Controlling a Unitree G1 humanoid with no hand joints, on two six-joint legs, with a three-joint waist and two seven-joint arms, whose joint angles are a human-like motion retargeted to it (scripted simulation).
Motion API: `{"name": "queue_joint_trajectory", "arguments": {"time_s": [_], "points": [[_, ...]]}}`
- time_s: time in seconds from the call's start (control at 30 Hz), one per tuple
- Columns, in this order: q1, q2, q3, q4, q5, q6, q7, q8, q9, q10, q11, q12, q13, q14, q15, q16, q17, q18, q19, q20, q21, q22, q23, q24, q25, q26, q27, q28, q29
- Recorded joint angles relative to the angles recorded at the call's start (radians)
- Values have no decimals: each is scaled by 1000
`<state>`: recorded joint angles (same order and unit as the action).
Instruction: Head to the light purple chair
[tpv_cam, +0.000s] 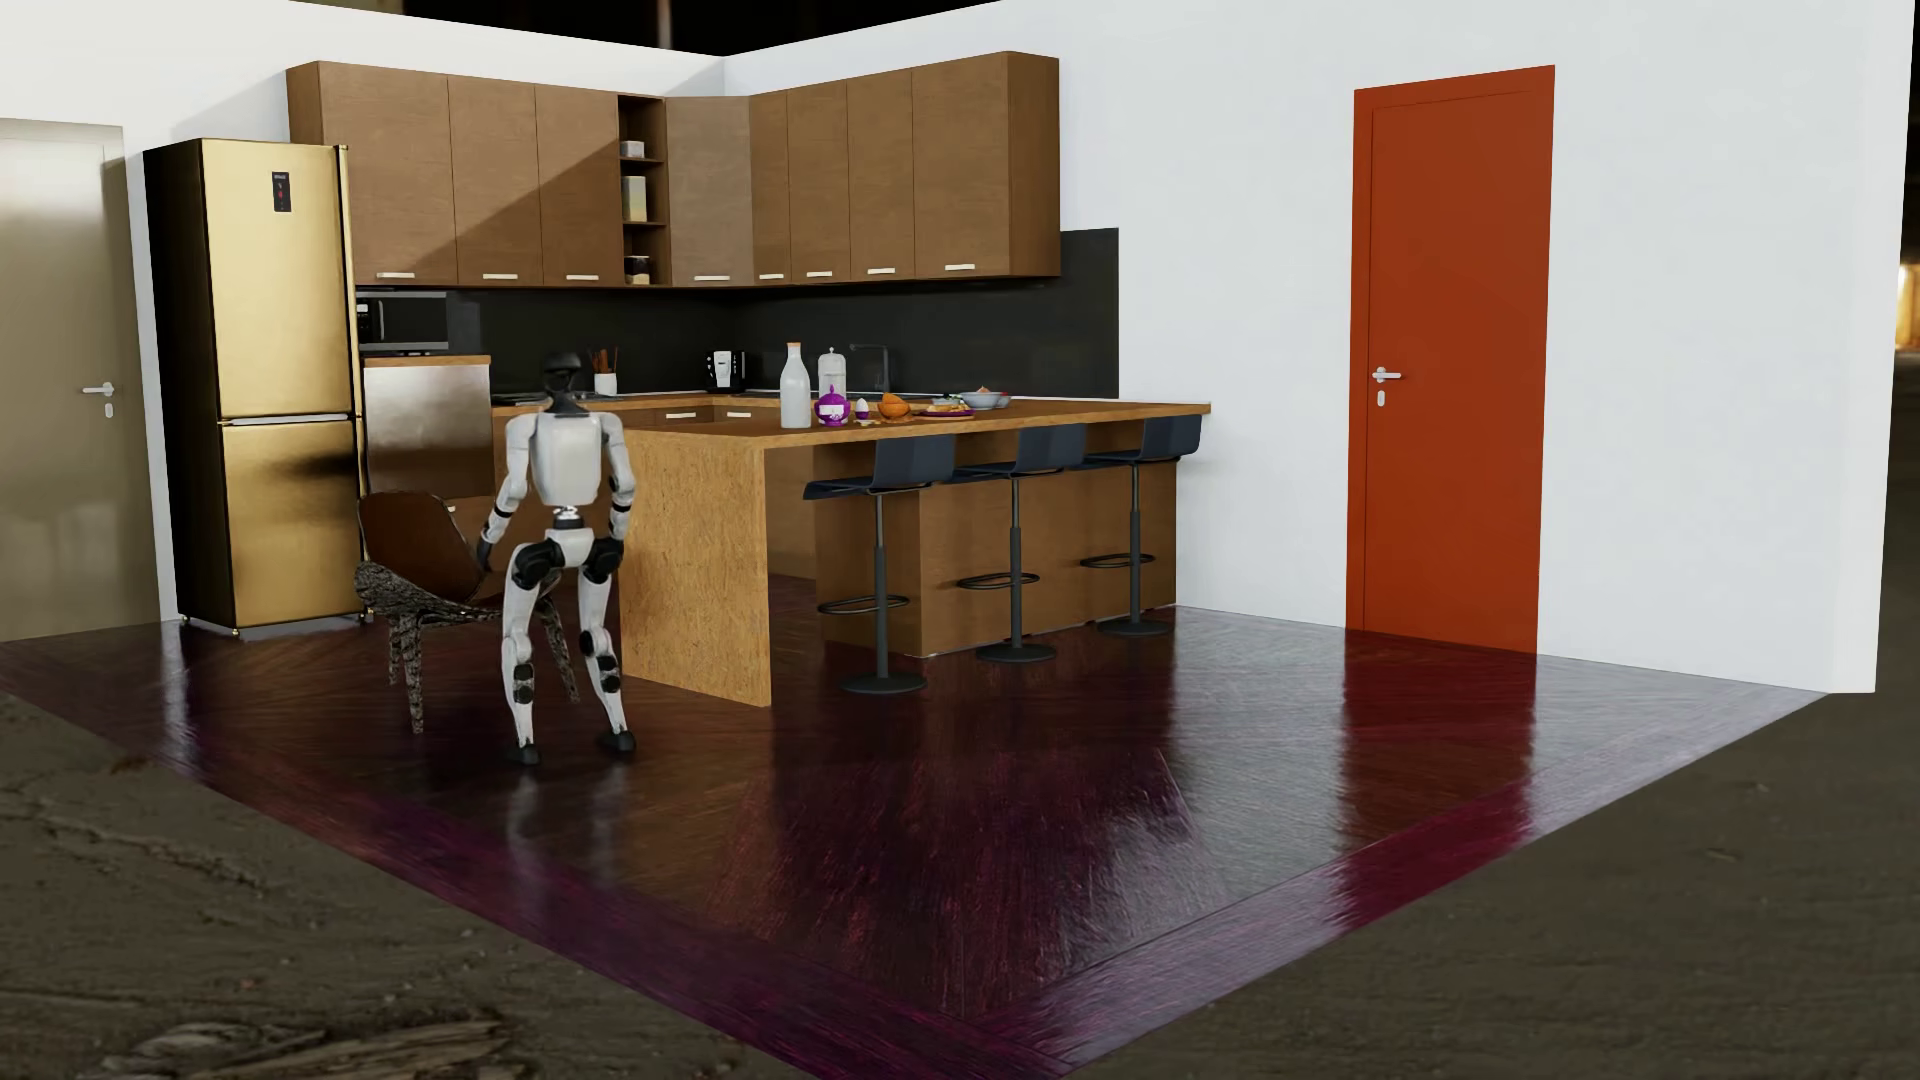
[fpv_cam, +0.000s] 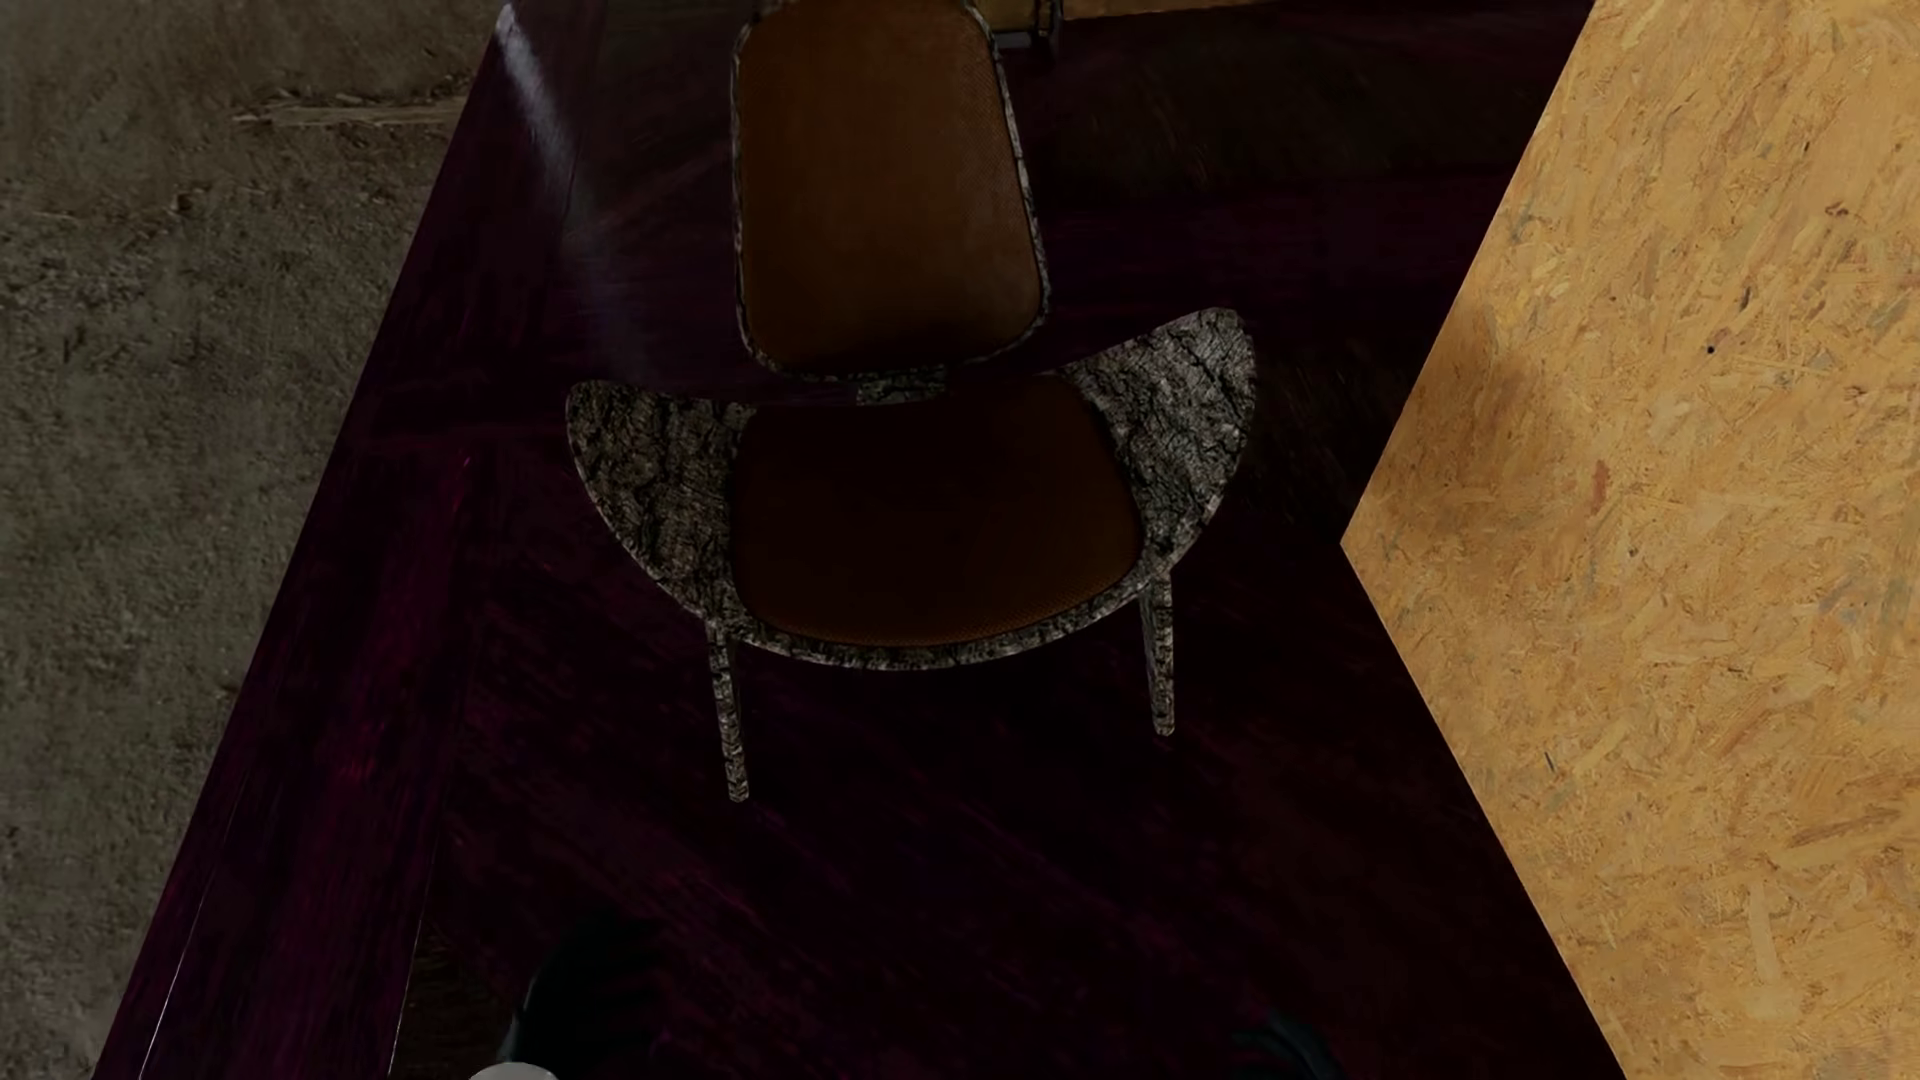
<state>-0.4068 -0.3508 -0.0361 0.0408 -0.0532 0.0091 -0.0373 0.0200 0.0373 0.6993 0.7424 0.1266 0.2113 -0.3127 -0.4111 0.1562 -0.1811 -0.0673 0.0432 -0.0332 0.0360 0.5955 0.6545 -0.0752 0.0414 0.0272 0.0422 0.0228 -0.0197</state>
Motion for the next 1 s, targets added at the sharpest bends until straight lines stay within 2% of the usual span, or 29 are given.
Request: {"name": "queue_joint_trajectory", "arguments": {"time_s": [0.07,0.2,0.3,0.37,0.43,0.47,0.57,0.6,0.7,0.73,0.77,0.8,0.87,0.93,1.0], "points": [[-9,1,22,5,4,7,-5,-7,-21,3,-14,20,-7,1,9,5,-5,1,1,-8,21,2,-3,12,-13,-2,-6,-22,-11],[-5,9,4,-1,-3,1,1,-2,-10,-8,-35,28,-13,11,25,15,47,13,11,3,24,-2,-33,56,-12,4,-13,-65,-11],[-7,9,1,-5,-6,-16,1,-3,0,-19,-49,20,-21,20,34,28,22,16,16,5,17,9,-20,47,5,-35,41,-67,-2],[-10,7,-16,7,5,-22,6,2,3,-15,-58,22,-35,16,41,43,26,15,15,16,7,29,-13,32,-5,-28,63,-54,-3],[-13,0,-1,1,-1,-30,10,8,16,-5,-41,-8,-32,12,34,22,34,18,18,-8,4,7,-15,29,-40,-2,45,-32,-3],[-21,-2,10,2,0,-28,5,2,13,3,-41,6,-19,8,33,38,32,19,19,-17,19,-10,-11,34,-47,-7,24,-28,-3],[-17,9,21,0,-2,-19,4,1,17,5,-52,30,-26,6,37,59,35,24,24,11,15,13,-37,47,-31,-1,-19,-5,-13],[-20,11,27,-4,-5,-16,-3,-7,14,1,-60,31,-34,11,41,46,11,25,25,17,29,5,-26,51,-25,7,-20,6,-17],[-16,17,10,-9,-10,-12,0,-6,1,-10,-74,35,-58,16,47,10,26,30,30,6,28,7,-24,46,-16,12,10,19,-46],[-12,13,-6,-12,-14,-22,6,0,-2,-17,-68,34,-53,18,44,33,38,30,29,3,22,18,-31,37,-17,3,27,9,-43],[-8,16,-23,-14,-16,-28,3,-4,-3,-22,-67,27,-40,21,42,46,32,29,28,12,35,24,-28,24,-14,-5,44,0,-35],[-7,12,-23,-18,-21,-32,6,0,2,-23,-58,5,-25,22,38,23,21,29,28,-1,23,4,-15,14,-16,-4,61,-6,-18],[-14,-2,-36,-8,-11,-26,18,13,5,-11,-45,-7,10,15,37,-10,33,27,26,-22,9,3,-16,9,-37,-40,86,-18,10],[-10,4,-25,-3,-6,-14,16,12,24,-1,-42,-6,11,12,38,-8,33,25,25,-17,27,6,-2,25,-51,-40,76,-43,7],[-19,1,9,-8,-10,0,8,3,21,0,-43,19,-10,17,40,34,21,27,26,0,35,11,-26,47,-33,-20,39,-63,-21]]}}
